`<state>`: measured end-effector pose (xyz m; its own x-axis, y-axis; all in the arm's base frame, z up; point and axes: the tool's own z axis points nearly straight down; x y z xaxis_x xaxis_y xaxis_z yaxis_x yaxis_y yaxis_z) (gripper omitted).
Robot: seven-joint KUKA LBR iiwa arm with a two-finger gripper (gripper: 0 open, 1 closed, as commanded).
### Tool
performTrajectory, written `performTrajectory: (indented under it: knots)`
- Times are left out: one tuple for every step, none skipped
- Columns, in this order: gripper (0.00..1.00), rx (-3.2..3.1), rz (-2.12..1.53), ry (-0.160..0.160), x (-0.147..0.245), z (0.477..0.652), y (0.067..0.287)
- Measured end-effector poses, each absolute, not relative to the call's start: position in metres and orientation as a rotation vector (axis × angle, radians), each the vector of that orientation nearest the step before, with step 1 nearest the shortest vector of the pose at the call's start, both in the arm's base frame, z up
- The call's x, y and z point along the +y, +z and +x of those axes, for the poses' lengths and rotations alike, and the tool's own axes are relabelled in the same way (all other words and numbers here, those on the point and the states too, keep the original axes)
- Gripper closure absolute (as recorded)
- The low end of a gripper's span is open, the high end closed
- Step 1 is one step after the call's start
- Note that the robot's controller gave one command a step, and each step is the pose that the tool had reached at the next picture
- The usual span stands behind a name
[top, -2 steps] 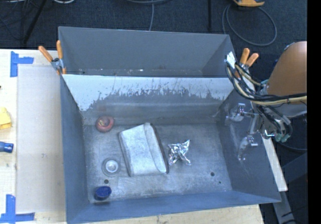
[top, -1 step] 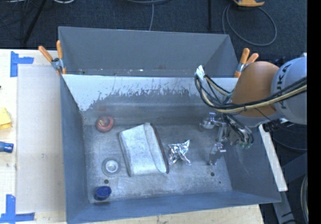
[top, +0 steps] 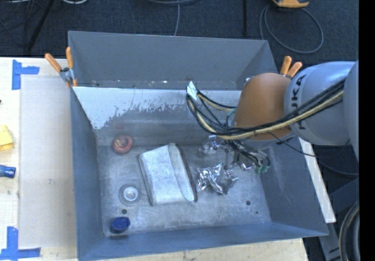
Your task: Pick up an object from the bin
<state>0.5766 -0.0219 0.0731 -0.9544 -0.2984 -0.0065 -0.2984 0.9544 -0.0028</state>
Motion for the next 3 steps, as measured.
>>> performTrajectory:
  knots:
    - [1.00,3.099,-0.477,-0.003,-0.022,0.577,0.074]
    - [1.00,3.087,-0.530,-0.003,-0.029,0.589,0.192]
    - [1.00,3.099,-0.482,-0.001,-0.042,0.585,0.223]
